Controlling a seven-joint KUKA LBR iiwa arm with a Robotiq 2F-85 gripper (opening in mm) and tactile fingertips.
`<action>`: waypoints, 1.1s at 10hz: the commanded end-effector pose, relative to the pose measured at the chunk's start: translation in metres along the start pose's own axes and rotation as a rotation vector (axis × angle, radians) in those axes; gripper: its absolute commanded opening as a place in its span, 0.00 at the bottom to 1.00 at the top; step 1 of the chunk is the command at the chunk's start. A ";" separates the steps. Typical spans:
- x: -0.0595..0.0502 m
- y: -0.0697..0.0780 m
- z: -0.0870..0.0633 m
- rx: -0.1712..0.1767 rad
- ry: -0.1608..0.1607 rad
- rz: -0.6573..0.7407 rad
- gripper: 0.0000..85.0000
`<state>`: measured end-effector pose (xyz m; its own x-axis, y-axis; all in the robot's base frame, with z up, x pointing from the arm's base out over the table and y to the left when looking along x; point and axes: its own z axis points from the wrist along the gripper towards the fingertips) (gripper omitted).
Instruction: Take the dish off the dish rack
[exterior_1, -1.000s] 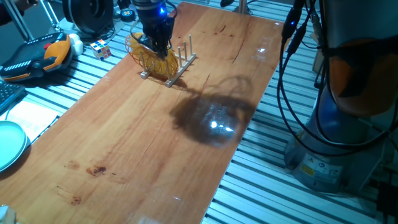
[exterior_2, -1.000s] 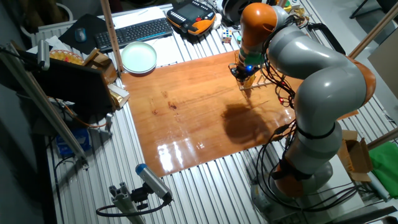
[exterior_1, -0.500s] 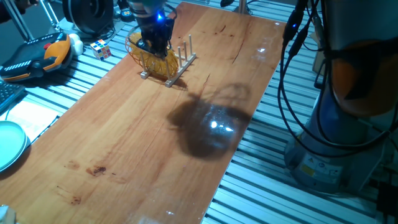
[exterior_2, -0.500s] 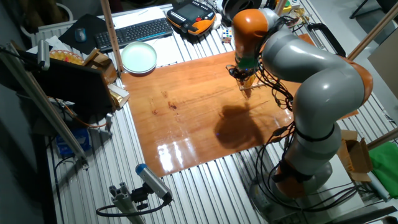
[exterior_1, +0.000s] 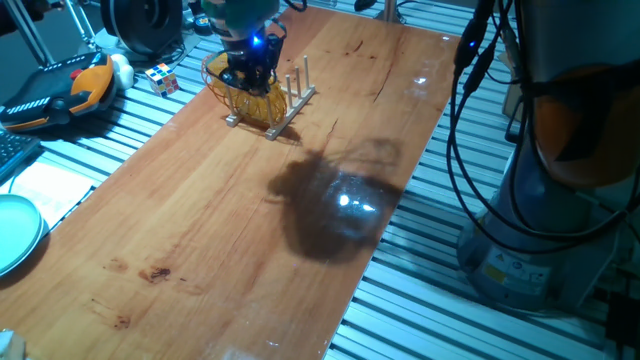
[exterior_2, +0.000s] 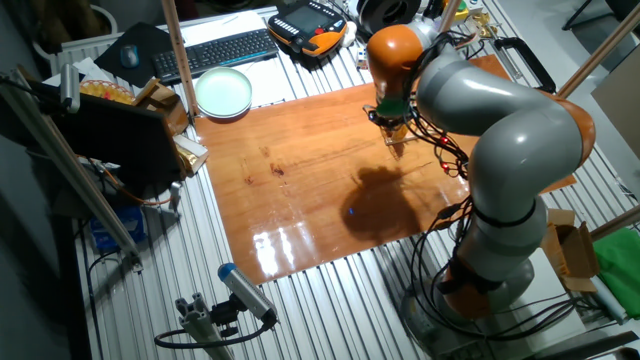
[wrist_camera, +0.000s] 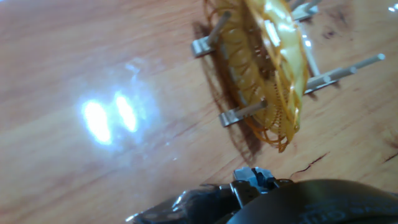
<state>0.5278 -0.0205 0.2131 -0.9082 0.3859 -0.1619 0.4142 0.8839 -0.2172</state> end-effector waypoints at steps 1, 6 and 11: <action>-0.002 -0.003 0.001 0.004 0.003 0.020 0.01; -0.012 -0.021 0.013 0.006 0.005 0.063 0.01; -0.014 -0.027 0.023 0.049 -0.024 0.100 0.01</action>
<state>0.5305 -0.0555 0.1995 -0.8604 0.4656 -0.2071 0.5063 0.8271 -0.2442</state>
